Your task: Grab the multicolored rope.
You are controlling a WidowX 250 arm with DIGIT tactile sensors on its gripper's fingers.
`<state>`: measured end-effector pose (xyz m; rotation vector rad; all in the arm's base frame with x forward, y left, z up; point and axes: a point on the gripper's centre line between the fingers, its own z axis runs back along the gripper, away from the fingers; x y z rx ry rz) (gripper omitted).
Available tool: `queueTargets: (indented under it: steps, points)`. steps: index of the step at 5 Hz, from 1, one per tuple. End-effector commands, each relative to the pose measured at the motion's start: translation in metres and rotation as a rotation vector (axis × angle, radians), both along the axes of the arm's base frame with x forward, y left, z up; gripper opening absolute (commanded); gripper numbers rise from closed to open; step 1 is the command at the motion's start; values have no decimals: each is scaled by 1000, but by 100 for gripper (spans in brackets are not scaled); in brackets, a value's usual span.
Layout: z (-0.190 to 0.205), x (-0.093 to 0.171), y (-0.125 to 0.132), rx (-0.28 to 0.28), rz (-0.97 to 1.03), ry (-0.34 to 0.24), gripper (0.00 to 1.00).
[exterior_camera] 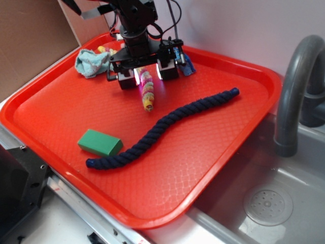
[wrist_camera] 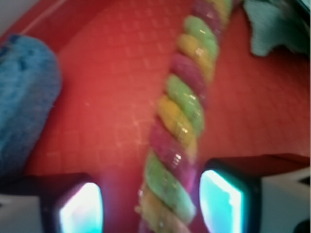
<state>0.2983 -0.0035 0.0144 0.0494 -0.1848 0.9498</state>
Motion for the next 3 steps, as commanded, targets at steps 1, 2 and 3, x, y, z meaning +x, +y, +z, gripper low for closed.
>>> queueTargets:
  steps: [1,2,3]
  points:
    - [-7,6,22,-9,14,13,0]
    - [16,9,27,75,-22,27,0]
    - [58,7,32,27,-212,73,0]
